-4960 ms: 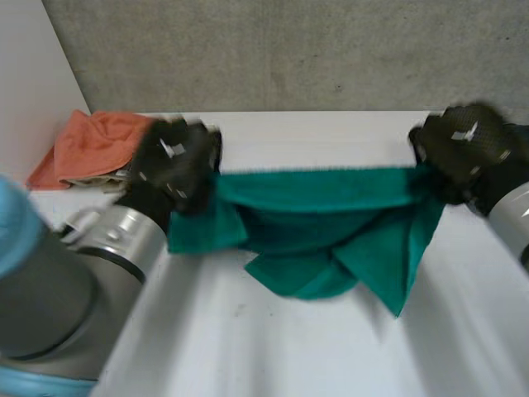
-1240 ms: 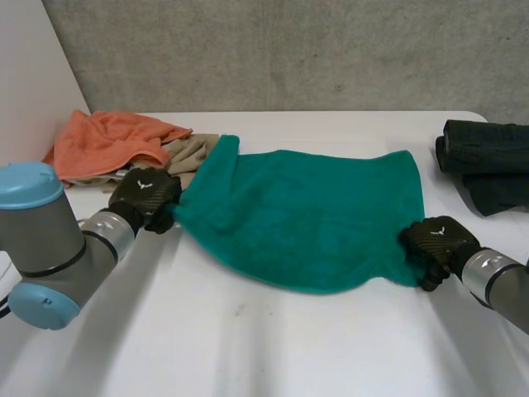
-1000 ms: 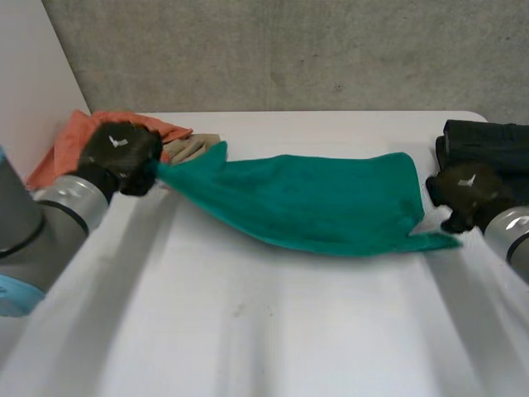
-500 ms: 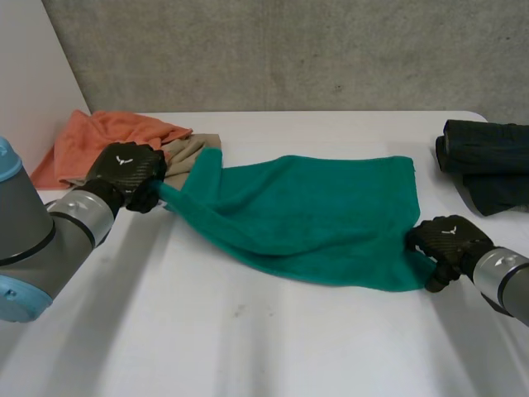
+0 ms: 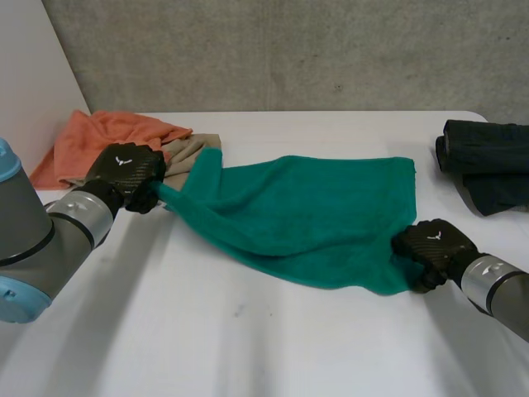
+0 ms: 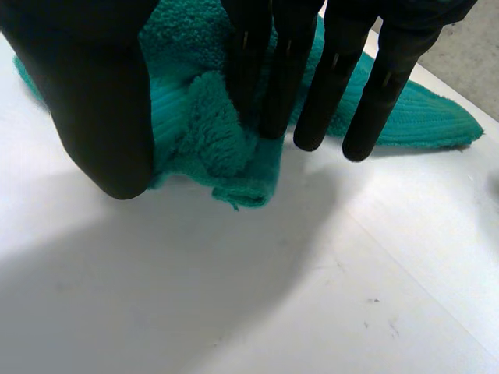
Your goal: Fold the laundry.
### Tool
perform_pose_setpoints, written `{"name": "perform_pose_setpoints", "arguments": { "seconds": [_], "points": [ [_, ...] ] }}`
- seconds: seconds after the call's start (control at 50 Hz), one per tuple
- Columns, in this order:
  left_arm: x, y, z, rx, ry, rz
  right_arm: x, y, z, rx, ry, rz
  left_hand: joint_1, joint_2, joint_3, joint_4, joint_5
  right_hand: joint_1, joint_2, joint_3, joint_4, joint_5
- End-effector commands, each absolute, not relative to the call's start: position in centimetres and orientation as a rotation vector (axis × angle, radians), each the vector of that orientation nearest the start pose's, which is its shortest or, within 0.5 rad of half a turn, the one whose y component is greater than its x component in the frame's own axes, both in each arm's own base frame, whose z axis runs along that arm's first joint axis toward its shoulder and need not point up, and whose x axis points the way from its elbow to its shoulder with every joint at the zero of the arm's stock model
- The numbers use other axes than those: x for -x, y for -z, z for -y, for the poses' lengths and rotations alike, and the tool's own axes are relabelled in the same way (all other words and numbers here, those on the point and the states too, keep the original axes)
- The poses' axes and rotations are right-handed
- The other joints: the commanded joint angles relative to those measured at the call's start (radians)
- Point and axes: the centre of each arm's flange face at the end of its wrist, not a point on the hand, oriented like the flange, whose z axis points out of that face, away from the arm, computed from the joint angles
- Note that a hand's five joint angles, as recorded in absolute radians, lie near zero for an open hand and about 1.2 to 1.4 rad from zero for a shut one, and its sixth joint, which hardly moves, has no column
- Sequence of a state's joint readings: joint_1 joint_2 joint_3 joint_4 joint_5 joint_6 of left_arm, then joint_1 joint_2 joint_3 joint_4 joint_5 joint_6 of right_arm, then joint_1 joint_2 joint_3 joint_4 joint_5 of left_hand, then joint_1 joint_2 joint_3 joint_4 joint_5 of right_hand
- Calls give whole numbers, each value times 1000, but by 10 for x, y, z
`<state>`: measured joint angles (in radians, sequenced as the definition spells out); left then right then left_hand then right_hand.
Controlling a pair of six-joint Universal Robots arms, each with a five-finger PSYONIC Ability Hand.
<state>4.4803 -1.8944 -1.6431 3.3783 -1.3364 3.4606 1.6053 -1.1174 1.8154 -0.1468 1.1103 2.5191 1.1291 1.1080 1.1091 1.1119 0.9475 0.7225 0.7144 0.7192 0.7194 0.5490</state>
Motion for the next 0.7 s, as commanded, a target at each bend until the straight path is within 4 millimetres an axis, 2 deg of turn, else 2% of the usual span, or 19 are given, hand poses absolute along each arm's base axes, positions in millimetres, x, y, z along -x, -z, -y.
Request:
{"name": "perform_pose_setpoints", "arguments": {
  "seconds": [0.02,0.12,0.18,0.22,0.24,0.26,0.28,0.3,0.34,0.36,0.38,0.46,0.52,0.58,0.64,0.66,0.68,0.7],
  "points": [
    [228,-203,306,-906,2119,-2307,-183,-119,301,1163,1621,-2308,132,154,152,150,140,672,680,676,675,671],
    [228,-205,305,-905,2116,-2305,-180,-134,316,1154,1740,-2312,150,171,170,167,157,674,682,677,677,673],
    [228,-216,301,-912,2138,-2275,-175,-147,326,1128,1808,-2335,209,230,229,226,216,674,682,677,677,673],
    [227,-232,295,-914,2165,-2240,-170,-186,327,1125,1949,-2319,215,236,235,232,222,674,682,677,677,673],
    [224,-250,286,-907,2190,-2210,-169,-202,324,1128,1994,-2314,218,239,238,235,225,674,682,677,677,673],
    [222,-259,282,-904,2201,-2195,-169,-219,319,1140,2035,-2307,226,247,246,244,233,674,682,677,677,673],
    [220,-268,278,-897,2213,-2181,-166,-256,308,1176,2119,-2287,238,259,258,255,245,674,682,677,677,673],
    [214,-284,270,-881,2229,-2155,-164,-271,303,1199,2151,-2281,261,283,281,279,269,674,682,677,677,673],
    [209,-299,265,-862,2245,-2127,-161,-297,295,1230,2205,-2269,265,286,285,282,272,674,682,677,677,673],
    [207,-306,261,-857,2249,-2115,-154,-317,291,1259,2245,-2285,265,286,285,282,272,674,682,677,677,673],
    [203,-319,254,-856,2260,-2086,-149,-327,290,1262,2270,-2301,267,288,287,284,274,674,682,677,677,673],
    [198,-344,237,-888,2265,-1983,-135,-367,283,1260,2363,-2331,267,288,287,284,274,674,682,677,677,673],
    [197,-349,231,-933,2240,-1919,-135,-385,272,1259,2391,-2328,265,286,285,282,272,674,682,677,677,673],
    [197,-344,231,-1007,2170,-1871,-136,-386,269,1264,2371,-2337,262,283,282,279,269,674,682,677,677,673],
    [199,-330,236,-1069,2096,-1872,-145,-377,268,1295,2308,-2336,238,259,258,256,245,674,682,677,677,673],
    [200,-323,241,-1084,2066,-1892,-155,-366,270,1323,2241,-2343,232,253,252,250,239,674,682,677,677,673],
    [201,-315,246,-1101,2037,-1915,-160,-359,272,1340,2203,-2351,232,253,252,250,239,674,682,677,677,673],
    [203,-299,259,-1131,1977,-1963,-165,-351,275,1358,2162,-2362,232,253,252,250,239,674,682,677,677,673]
  ]
}}
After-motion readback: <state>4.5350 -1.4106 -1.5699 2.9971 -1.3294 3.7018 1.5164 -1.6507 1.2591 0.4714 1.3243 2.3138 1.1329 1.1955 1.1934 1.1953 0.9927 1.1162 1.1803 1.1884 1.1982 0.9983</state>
